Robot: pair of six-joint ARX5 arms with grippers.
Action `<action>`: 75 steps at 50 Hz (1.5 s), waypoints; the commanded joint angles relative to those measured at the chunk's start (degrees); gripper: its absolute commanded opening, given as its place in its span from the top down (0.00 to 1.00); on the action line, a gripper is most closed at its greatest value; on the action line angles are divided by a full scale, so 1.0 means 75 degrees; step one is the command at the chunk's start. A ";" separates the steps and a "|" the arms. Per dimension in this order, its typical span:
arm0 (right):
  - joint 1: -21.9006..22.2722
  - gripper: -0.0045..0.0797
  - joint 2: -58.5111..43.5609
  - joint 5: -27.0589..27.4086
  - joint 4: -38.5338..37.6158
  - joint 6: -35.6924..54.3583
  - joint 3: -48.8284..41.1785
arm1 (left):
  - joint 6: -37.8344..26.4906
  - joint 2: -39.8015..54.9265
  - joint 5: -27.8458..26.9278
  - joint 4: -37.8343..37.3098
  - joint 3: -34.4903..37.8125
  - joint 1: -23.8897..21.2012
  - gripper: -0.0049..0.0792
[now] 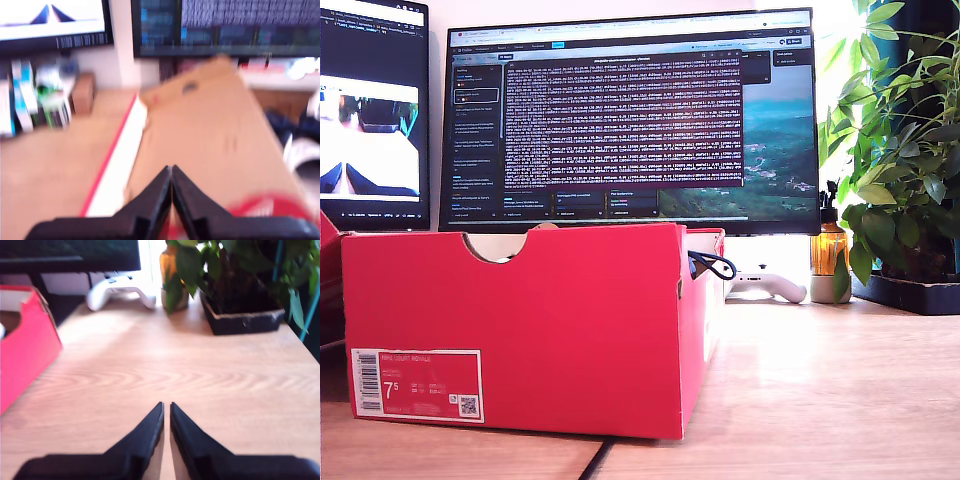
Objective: Pack the blue shoes by picking the first shoe and placing it inside the red shoebox, left side, then picking and rotating the second shoe and placing it in the shoebox
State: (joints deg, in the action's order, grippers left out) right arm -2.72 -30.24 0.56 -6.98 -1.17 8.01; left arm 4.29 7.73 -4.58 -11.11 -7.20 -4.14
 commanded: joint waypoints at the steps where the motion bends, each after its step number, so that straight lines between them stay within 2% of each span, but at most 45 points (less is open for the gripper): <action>1: -0.0073 0.96 0.0131 0.0026 -0.0009 0.0117 -0.0076 | 0.0032 -0.0312 0.0029 -0.0020 0.0096 -0.0020 0.95; 10: -0.0134 0.96 0.0697 0.0233 0.0020 0.0254 -0.0309 | -0.0052 -0.1154 0.0128 -0.0423 0.0195 -0.0020 0.95; 24: -0.0137 0.96 0.1923 0.0236 0.0175 0.0300 -0.1032 | -0.0187 -0.1122 0.0283 -0.0501 0.0487 -0.0020 0.95; 42: -0.0137 0.96 0.3209 0.0242 0.1253 0.0367 -0.1032 | -0.0175 -0.1122 0.0484 -0.0475 0.0866 -0.0020 0.95; 55: -0.0137 0.96 0.4042 0.0210 0.1361 0.0326 -0.1032 | 0.0029 -0.1122 0.0650 -0.0385 0.1026 -0.0020 0.96; 64: -0.0137 0.96 0.4025 0.0175 0.1300 0.0192 -0.1029 | -0.0012 -0.1122 0.0653 -0.0344 0.1029 -0.0020 0.95; 75: -0.0137 0.96 0.4025 0.0178 0.2148 -0.0041 -0.1026 | 0.0035 -0.1122 0.0670 -0.0361 0.1026 -0.0020 0.95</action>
State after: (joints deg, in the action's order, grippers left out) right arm -3.49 -0.43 1.96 8.34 -1.28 0.56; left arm 4.21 -0.21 0.34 -14.15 -1.58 -4.14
